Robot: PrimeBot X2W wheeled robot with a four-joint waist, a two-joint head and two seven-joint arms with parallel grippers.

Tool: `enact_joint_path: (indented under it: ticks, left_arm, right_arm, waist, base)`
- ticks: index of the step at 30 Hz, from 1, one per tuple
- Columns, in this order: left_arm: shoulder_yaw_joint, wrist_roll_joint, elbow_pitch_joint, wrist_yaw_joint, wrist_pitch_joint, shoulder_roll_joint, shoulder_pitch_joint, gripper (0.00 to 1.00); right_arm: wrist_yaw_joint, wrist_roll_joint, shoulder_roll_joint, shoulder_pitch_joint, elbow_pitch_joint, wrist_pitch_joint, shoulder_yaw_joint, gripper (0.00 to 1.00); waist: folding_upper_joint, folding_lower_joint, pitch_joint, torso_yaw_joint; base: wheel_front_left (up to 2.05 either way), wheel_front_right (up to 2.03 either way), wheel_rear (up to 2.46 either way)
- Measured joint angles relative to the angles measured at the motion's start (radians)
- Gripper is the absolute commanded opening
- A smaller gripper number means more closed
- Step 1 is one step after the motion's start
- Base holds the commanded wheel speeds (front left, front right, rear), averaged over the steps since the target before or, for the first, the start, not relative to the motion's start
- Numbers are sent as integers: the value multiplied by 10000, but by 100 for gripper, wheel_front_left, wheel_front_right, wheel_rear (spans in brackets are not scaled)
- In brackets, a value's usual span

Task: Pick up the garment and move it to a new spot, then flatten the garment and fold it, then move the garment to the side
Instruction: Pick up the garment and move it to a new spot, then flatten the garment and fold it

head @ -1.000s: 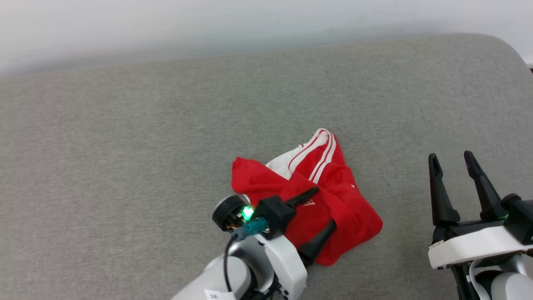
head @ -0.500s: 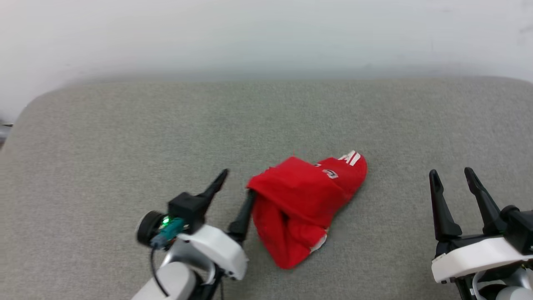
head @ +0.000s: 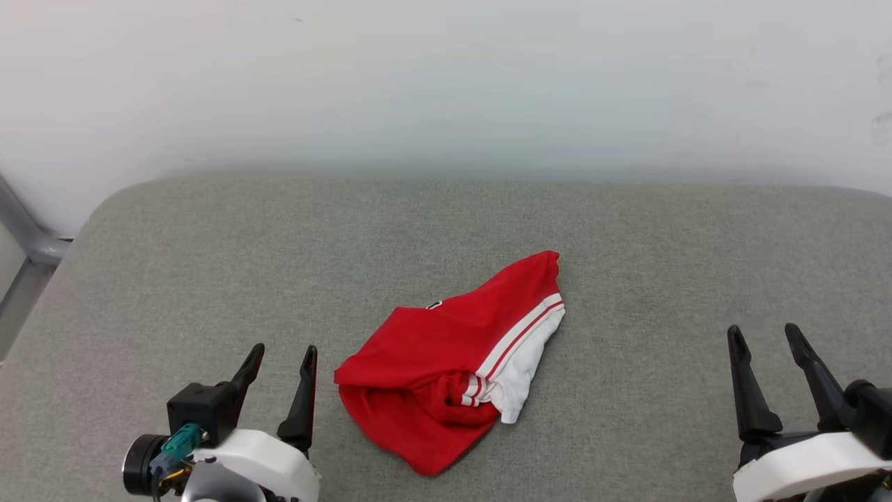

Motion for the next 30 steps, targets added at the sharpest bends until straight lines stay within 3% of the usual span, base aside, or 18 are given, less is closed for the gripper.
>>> enact_joint_path:
  ticks: [21,30]
  left_arm:
    - [58,54,-663,351,8,284,347,100]
    - [-12,188,-721,282,-98,125,-172,100]
  right_arm:
    - [-2,253,0,391,-86,533,-46,100]
    - [-2,401,-12,65,742,3480,1074,100]
  waist:
    - [0,1,-157,-19]
    - [0,1,82,559]
  base:
    - [0,0,0]
    - [0,0,0]
